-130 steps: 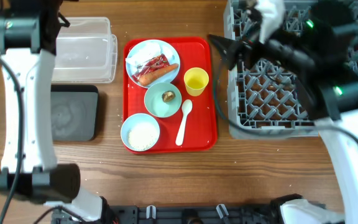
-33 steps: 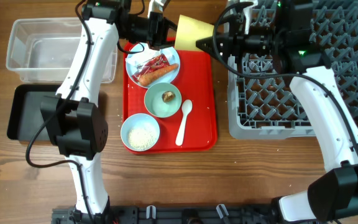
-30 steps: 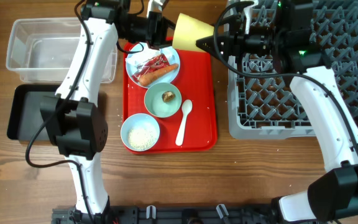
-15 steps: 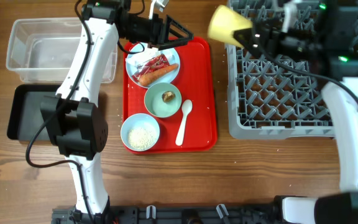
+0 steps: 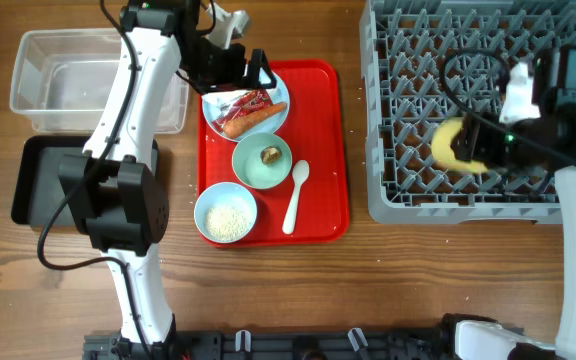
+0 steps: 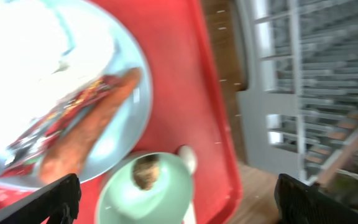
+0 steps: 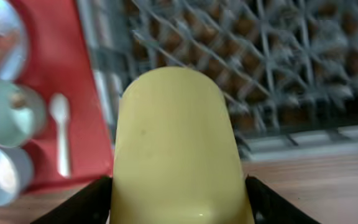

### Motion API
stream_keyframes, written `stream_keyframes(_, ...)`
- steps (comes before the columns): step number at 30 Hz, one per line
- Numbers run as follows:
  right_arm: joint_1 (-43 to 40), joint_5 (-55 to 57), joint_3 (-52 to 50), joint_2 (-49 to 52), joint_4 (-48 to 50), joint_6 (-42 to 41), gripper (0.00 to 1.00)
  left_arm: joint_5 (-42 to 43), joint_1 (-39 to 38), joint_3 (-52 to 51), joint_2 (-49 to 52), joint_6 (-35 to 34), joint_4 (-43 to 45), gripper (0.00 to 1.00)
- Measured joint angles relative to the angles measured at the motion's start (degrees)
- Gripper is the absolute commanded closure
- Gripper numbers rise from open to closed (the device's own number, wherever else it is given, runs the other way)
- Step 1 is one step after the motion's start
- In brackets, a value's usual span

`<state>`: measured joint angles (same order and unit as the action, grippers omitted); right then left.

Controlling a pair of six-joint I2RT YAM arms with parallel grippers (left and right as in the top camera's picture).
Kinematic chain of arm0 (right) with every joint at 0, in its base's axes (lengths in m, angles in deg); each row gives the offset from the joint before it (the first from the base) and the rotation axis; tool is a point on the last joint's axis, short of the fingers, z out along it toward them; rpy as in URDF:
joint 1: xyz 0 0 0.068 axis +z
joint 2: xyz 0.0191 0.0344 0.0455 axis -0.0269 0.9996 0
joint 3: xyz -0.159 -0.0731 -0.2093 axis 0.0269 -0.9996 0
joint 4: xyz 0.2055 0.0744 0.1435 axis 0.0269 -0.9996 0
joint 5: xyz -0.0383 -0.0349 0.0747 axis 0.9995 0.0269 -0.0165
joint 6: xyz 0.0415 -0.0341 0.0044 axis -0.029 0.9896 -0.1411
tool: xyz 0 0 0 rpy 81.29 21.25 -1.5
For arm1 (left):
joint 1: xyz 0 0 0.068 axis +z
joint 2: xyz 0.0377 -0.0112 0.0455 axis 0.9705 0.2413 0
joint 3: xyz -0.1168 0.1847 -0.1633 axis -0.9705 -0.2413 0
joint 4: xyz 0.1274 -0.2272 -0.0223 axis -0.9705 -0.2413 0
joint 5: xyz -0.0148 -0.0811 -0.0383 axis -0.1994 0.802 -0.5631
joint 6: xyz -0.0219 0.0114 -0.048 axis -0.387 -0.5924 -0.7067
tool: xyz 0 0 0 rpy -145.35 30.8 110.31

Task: Sort waste into correct bins and load items into the dishwasher rack
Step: 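Place the yellow cup into the dish rack with the right gripper, then grasp the tissue and red wrapper from the plate with the left gripper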

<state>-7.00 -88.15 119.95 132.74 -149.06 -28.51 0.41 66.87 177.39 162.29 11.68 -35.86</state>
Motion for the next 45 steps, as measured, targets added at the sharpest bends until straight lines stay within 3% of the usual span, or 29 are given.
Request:
stream_keyframes(11, 2.1, 3.8, -3.3, 12.5, -0.3, -0.2, 0.53, -8.3, 0.0, 0.0, 0.0, 0.0, -0.9, 0.0)
stream_keyframes(14, 3.3, 3.8, -3.5, 15.3, 1.1, -0.3, 0.45, -8.5, 0.0, 0.0, 0.0, 0.0, -1.0, 0.0)
stream_keyframes(16, 4.2, 4.0, -3.5, 16.9, 1.5, -0.4, 0.28, -8.5, 0.0, 0.0, 0.0, 0.0, -1.1, 0.0)
stream_keyframes(19, 4.6, 4.5, -3.5, 18.2, 1.5, -0.5, 0.13, -8.7, 0.0, 0.0, 0.0, 0.0, -1.4, 0.0)
stream_keyframes(21, 4.7, 4.4, -3.5, 18.9, 1.8, -0.7, 0.09, -8.7, 0.0, 0.0, 0.0, 0.0, -1.6, 0.0)
stream_keyframes(26, 4.7, 2.3, -2.7, 19.1, 3.0, -0.5, 0.09, -8.9, 0.0, 0.0, 0.0, 0.0, -1.7, 0.0)
stream_keyframes(31, 5.4, -2.8, 4.6, 18.7, 3.5, 1.7, 0.09, -9.2, 0.0, 0.0, 0.0, 0.0, -5.1, 0.04)
stream_keyframes(35, 11.2, -5.4, 9.6, 15.0, 7.8, 2.2, 0.08, -9.6, 0.0, 0.0, 0.0, 0.0, -10.1, 0.08)
stream_keyframes(40, 15.8, -6.4, 9.7, 14.6, 11.6, 2.2, 0.08, -17.9, -1.5, 0.0, 0.0, -0.4, -0.2, 0.0)
stream_keyframes(45, 15.6, -6.4, 9.7, 14.7, 11.1, 2.2, 0.08, -28.2, -5.6, 0.0, 1.1, 6.0, 10.1, 0.0)
